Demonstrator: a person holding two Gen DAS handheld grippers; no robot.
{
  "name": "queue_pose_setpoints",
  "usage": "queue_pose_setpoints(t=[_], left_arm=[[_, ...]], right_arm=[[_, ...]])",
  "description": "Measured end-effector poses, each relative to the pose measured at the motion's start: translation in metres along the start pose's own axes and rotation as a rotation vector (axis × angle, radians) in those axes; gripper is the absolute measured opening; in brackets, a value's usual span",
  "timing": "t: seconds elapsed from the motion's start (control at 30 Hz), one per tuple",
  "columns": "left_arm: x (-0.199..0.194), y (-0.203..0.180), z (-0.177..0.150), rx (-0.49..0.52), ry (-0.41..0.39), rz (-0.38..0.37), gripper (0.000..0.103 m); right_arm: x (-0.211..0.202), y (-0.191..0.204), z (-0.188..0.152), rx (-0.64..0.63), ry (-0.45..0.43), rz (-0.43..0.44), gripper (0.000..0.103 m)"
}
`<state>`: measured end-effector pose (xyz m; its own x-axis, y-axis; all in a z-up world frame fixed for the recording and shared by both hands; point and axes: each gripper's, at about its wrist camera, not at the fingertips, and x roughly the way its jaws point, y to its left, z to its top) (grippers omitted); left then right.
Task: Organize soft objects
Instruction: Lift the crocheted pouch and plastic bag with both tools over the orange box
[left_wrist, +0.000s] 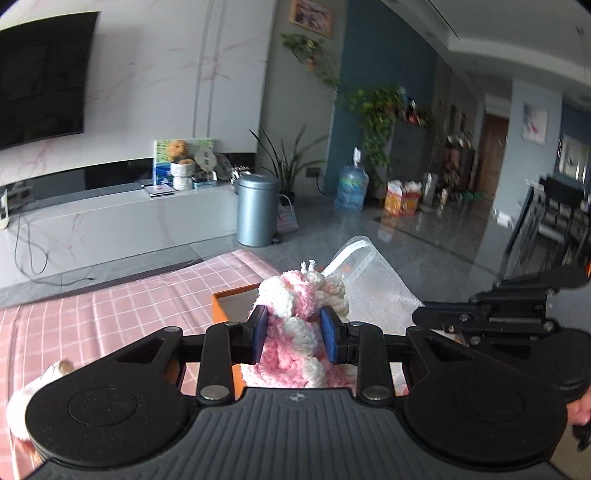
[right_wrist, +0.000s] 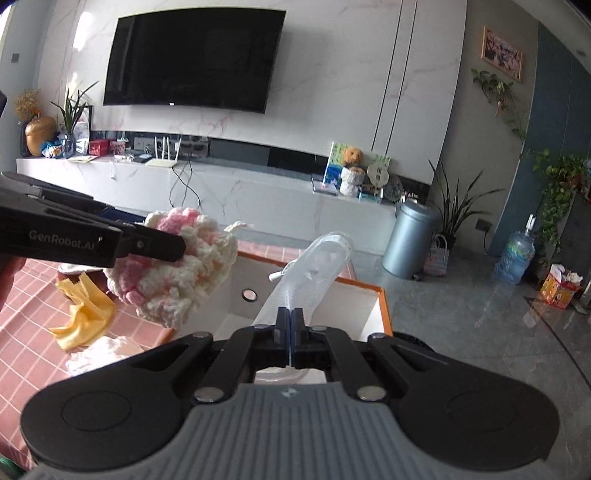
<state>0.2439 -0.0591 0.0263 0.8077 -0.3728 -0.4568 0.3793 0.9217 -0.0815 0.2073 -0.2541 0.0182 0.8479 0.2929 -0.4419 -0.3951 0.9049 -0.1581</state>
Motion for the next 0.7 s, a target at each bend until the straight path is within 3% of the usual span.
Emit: queue_pose_setpoints(t=[0.23,0.7], left_arm=[[0.047,-0.005,-0.004,0.086,0.110,-0.002,0.035],[0.112,-0.024,-0.009,0.231,0.247,0.009,0.035]], right_arm=[[0.040,-0.028,0.002,0.002,0.073,0.008,0.000],[0.135,-0.052,-0.011,-0.233,0.290,0.059,0.000]])
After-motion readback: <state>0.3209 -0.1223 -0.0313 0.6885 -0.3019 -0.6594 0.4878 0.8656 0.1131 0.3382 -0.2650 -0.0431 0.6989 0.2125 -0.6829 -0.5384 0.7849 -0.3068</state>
